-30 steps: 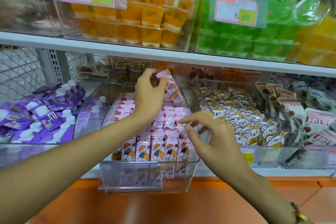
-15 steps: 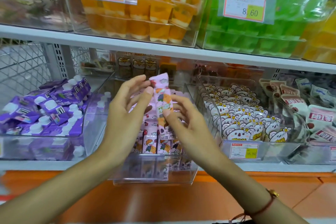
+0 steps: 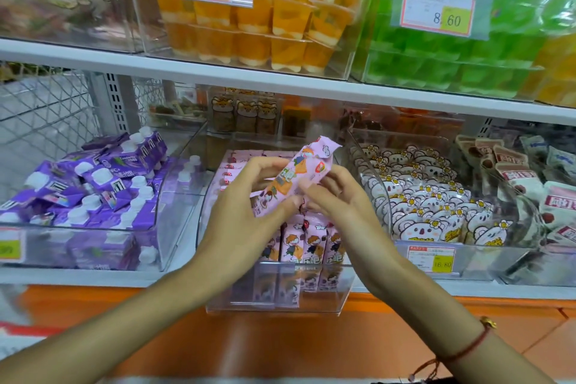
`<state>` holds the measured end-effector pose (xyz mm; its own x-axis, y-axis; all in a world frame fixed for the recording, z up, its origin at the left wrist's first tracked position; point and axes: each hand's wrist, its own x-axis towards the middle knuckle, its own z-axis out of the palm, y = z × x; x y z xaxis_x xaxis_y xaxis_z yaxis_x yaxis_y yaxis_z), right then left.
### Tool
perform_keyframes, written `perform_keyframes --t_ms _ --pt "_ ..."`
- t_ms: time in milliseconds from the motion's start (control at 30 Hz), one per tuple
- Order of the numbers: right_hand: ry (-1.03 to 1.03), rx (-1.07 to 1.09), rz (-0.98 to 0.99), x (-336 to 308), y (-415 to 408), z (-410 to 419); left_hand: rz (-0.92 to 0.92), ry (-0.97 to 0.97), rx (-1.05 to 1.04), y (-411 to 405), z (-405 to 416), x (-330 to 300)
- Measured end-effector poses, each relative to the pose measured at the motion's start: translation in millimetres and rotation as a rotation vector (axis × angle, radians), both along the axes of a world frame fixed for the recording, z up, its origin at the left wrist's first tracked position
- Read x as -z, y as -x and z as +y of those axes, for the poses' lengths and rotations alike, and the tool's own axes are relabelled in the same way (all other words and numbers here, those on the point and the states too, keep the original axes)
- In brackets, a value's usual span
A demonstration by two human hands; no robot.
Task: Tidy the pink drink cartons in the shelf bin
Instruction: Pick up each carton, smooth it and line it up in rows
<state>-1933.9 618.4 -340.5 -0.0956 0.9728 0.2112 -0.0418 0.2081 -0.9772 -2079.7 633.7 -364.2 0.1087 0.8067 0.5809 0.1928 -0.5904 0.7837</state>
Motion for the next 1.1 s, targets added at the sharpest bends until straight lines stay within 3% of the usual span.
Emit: perform_keyframes --t_ms 100,233,467,567,733,833,967,1100 --pt "-0.034 -0.068 -0.008 -2.6 -3.4 -2.3 0.041 0.015 0.064 -1.8 -0.5 2.1" --pt "-0.13 0.035 0.053 0.7 0.9 -3.0 0.127 -0.136 -0.082 -5.8 -2.1 0.5" --pt "-0.182 0.055 0.018 -2.2 -1.7 -6.1 0.001 -0.053 -0.023 -7.1 -4.9 -9.5" --pt "-0.128 0.066 -0.023 -3.7 -7.5 -3.8 -0.012 0.101 0.039 -5.7 -7.9 -17.9" --pt "-0.06 0.133 -0.072 -0.4 -9.7 -0.2 -0.099 0.604 0.227 -3.8 -11.1 -20.1" --pt "-0.004 0.14 -0.105 -1.0 -9.3 0.6 -0.114 0.74 0.252 -4.4 -10.1 -19.3" --pt "-0.017 0.101 -0.121 -2.2 -8.2 -1.0 -0.118 0.685 0.255 -3.2 -10.4 -17.7" --pt "-0.173 0.028 -0.176 -2.0 -8.8 -3.5 -0.085 0.456 0.196 1.6 -5.1 -19.9"
